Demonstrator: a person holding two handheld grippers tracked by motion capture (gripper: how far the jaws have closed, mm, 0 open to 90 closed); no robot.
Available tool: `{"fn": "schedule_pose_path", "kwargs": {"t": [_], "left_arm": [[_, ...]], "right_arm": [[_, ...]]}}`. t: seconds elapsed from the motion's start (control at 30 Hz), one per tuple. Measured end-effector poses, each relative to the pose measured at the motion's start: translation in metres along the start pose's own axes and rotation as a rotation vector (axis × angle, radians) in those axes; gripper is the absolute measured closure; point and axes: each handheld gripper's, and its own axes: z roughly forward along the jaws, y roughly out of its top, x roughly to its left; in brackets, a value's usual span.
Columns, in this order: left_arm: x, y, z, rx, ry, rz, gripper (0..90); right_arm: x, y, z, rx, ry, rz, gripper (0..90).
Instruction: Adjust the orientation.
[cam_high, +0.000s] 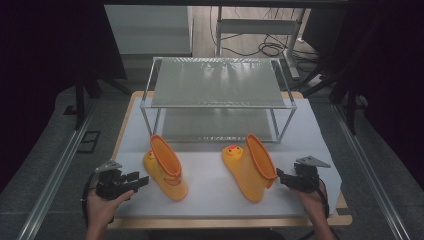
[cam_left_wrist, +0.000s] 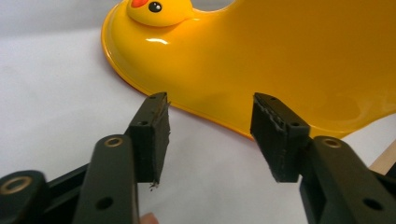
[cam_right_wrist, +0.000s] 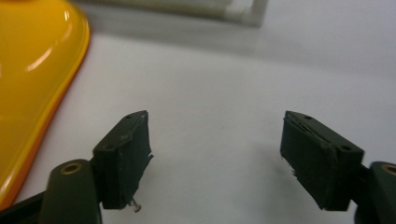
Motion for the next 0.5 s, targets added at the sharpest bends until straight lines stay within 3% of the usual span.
{"fn": "schedule_pose_path", "kwargs": {"t": [0.13, 0.27, 0.37, 0.5], "left_arm": [[-0.002, -0.002, -0.003, -0.010, 0.008, -0.014, 68.2], [-0.006, -0.004, -0.006, 0.004, 0.003, -0.005, 84.2], [-0.009, -0.008, -0.012, 0.005, 0.007, 0.004, 89.4], [-0.016, -0.014, -0.019, 0.003, -0.003, 0.017, 90.0]], "right_arm": [[-0.006, 0.001, -0.006, -0.045, -0.001, 0.010, 28.5], [-0.007, 0.000, -0.005, -0.037, 0.000, 0.018, 29.9], [-0.006, 0.000, -0.004, -0.035, 0.000, 0.013, 31.0], [-0.004, 0.001, -0.003, -0.035, -0.006, -0.004, 31.7]]}}
